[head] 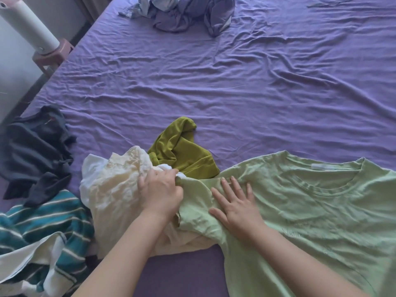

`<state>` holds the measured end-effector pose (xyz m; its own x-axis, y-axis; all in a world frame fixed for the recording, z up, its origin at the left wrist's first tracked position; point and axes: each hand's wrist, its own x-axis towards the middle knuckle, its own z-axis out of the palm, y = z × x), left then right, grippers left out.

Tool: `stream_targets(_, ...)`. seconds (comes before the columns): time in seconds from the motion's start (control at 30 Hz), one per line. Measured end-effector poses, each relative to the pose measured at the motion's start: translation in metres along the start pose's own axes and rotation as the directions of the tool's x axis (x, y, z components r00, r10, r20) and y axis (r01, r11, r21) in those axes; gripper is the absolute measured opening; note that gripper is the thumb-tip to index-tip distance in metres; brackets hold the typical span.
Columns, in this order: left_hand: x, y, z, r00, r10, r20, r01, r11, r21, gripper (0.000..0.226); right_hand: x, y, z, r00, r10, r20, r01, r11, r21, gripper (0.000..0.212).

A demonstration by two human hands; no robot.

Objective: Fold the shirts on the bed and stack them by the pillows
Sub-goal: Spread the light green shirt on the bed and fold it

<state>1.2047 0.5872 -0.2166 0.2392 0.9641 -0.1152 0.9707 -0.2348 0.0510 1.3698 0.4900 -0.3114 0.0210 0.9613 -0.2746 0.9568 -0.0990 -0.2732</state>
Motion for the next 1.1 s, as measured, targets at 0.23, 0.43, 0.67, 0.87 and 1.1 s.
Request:
stream_targets(0.23,0.005,0.013,-0.005,0.999,-0.005,0.041,0.003,0.998,0.058,0.03,-0.026,-0.014,0.0,1.0,-0.024,-0.004,0.024,0.999,-0.034,0.063)
stream_targets(0.43,-0.002,0.013,-0.015,0.998,0.068,0.005,-0.065,0.979,-0.194,0.023,-0.03,0.002,0.004,0.987,-0.163,0.001,0.163,0.987,-0.007,0.068)
stream_targets(0.67,-0.051,0.04,0.0,0.897,0.44,-0.035,-0.437,0.897,0.061,0.045,-0.017,0.037,-0.009,0.991,-0.008,0.134,0.024,0.992,-0.122,0.065)
stream_targets(0.87,-0.149,0.057,0.045,0.889,0.448,-0.099,-0.458,0.854,-0.245,0.033,-0.113,0.044,0.008,0.996,-0.004,0.09,0.013,0.995,-0.098,0.062)
stream_targets(1.1,-0.192,0.043,0.068,0.973,0.213,0.094,-0.192,0.963,-0.191,0.024,-0.181,0.022,0.022,0.985,0.147,0.09,-0.15,0.988,0.032,0.058)
